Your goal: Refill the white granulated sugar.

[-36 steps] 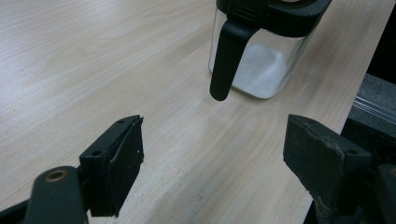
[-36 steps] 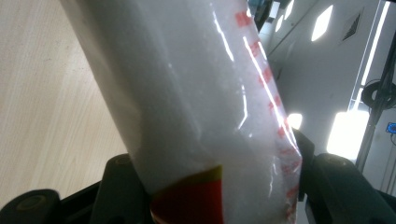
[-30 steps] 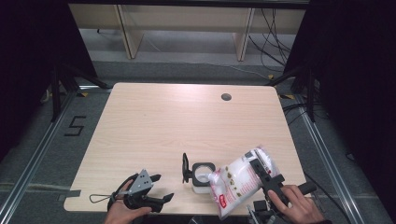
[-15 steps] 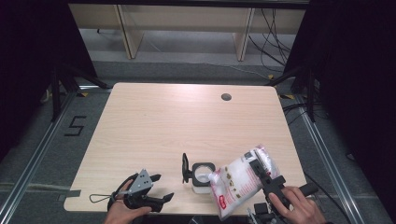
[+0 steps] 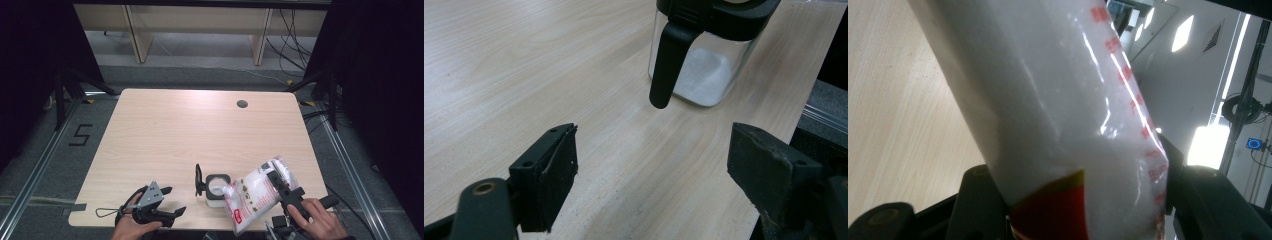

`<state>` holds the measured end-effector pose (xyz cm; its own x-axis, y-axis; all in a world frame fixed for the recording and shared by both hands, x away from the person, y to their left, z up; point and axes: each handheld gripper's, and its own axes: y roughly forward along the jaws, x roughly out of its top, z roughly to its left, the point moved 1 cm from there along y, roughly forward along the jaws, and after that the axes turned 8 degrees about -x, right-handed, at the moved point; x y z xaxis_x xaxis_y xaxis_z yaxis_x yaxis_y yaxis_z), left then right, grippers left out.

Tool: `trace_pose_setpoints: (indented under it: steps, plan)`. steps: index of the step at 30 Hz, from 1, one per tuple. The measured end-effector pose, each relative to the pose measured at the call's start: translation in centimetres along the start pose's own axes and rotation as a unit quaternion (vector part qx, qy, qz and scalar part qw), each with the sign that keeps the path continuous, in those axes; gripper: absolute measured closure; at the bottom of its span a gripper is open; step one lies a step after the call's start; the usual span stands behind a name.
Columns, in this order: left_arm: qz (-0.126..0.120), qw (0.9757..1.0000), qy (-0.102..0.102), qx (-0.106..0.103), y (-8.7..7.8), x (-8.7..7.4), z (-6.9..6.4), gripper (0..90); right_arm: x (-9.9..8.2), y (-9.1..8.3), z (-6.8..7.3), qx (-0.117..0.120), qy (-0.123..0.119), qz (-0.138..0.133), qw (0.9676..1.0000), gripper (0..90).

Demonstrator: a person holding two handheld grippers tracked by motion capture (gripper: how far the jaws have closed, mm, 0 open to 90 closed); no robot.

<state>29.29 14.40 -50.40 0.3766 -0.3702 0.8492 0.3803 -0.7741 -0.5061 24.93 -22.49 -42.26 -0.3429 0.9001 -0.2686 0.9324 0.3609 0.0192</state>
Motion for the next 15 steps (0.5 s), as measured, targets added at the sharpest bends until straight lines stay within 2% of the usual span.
trace_pose_setpoints:
  steps: [3, 4, 6, 8, 9, 14, 15]
  plan:
    - [0.005, 1.0000, 0.000, 0.001, -0.04, 0.03, -0.04, 19.7, 0.02, 0.02, 0.07, -0.002, 0.006, -0.003, 1.0000, 50.1]
    - [-0.003, 1.0000, -0.007, -0.001, 0.08, 0.04, -0.11, 19.7, 0.08, 0.07, -0.13, -0.011, -0.003, -0.009, 0.9999, 50.1]
    - [-0.006, 1.0000, -0.004, -0.001, 0.08, 0.02, -0.09, 19.7, 0.15, 0.03, -0.15, -0.017, -0.004, -0.011, 0.9998, 50.1]
    - [-0.006, 1.0000, -0.004, 0.000, 0.08, -0.01, -0.07, 19.7, 0.19, -0.09, -0.12, -0.013, -0.002, -0.005, 0.9999, 50.1]
    - [-0.006, 1.0000, -0.004, 0.000, 0.08, -0.01, -0.07, 19.7, 0.25, -0.12, -0.33, -0.023, -0.011, -0.007, 0.9997, 50.0]
    - [0.002, 1.0000, -0.001, 0.001, 0.00, 0.02, -0.05, 19.7, 0.21, -0.26, -0.53, -0.024, -0.011, -0.005, 0.9997, 49.9]
    - [-0.006, 1.0000, -0.005, -0.002, 0.10, 0.03, -0.09, 19.7, 0.21, -0.27, -0.53, -0.026, -0.012, -0.004, 0.9996, 49.9]
